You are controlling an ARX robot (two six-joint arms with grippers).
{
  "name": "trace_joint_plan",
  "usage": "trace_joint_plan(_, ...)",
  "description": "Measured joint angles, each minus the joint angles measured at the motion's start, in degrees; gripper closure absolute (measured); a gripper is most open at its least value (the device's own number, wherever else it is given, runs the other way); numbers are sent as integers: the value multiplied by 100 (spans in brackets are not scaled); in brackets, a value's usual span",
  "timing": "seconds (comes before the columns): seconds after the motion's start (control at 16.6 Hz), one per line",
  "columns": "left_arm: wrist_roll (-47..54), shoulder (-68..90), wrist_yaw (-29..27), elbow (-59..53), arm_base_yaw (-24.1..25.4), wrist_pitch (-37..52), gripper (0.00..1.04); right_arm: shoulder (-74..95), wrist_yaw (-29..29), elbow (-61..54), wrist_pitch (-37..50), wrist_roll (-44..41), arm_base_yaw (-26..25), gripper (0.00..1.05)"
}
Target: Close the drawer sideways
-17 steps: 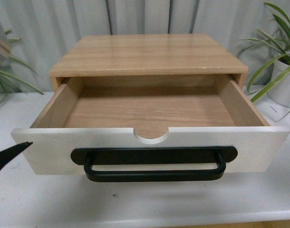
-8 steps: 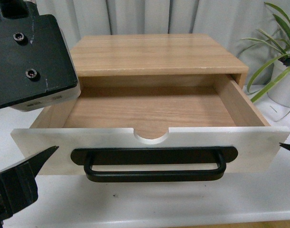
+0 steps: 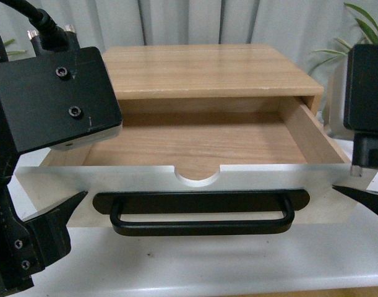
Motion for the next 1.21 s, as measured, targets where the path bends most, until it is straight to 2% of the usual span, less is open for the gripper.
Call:
trace_joint_plan(0.54, -122, 754, -463, 358, -229, 774, 7, 914, 109, 708, 289, 105, -278, 6)
trace_joint_plan(1.21, -299, 2288, -1438, 1268, -352, 2149, 7, 2140, 269, 1834, 796, 164, -498, 6)
